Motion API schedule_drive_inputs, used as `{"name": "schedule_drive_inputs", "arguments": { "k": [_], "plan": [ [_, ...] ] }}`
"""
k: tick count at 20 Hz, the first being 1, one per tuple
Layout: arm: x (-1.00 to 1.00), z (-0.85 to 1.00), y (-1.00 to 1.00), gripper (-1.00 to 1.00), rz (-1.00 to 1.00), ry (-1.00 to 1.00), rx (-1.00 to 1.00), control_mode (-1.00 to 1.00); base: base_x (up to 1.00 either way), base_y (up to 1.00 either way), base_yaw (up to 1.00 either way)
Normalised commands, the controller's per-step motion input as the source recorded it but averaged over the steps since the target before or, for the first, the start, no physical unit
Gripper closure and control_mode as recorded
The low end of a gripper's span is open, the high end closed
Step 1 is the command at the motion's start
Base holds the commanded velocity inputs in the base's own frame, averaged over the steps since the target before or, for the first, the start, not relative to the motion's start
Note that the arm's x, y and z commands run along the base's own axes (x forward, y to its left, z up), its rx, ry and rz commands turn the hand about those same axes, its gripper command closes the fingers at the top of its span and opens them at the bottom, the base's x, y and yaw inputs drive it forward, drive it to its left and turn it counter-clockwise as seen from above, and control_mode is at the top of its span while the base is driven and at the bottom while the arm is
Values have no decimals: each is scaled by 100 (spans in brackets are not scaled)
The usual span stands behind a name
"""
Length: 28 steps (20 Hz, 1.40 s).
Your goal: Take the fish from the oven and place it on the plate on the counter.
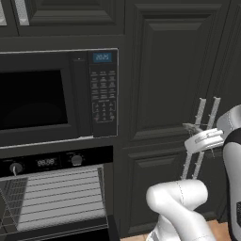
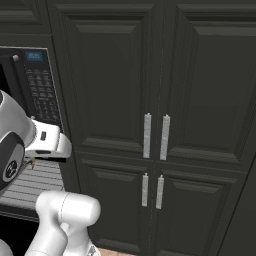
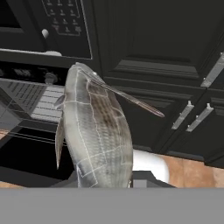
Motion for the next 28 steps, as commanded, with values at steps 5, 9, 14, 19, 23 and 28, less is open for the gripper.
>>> {"name": "schedule_drive_inputs", "arguments": {
  "k": [5,9,14,19,23,28],
  "plan": [
    [0,0,0,100,0,0,0,-100,0,0,0],
    [0,0,0,100,0,0,0,-100,0,0,0],
    [0,0,0,100,0,0,0,100,-4,-3,3],
    [0,0,0,100,0,0,0,100,-86,-12,20],
    [0,0,0,100,0,0,0,100,-82,-8,31],
    [0,0,0,100,0,0,0,100,-65,0,42]
  ]
}}
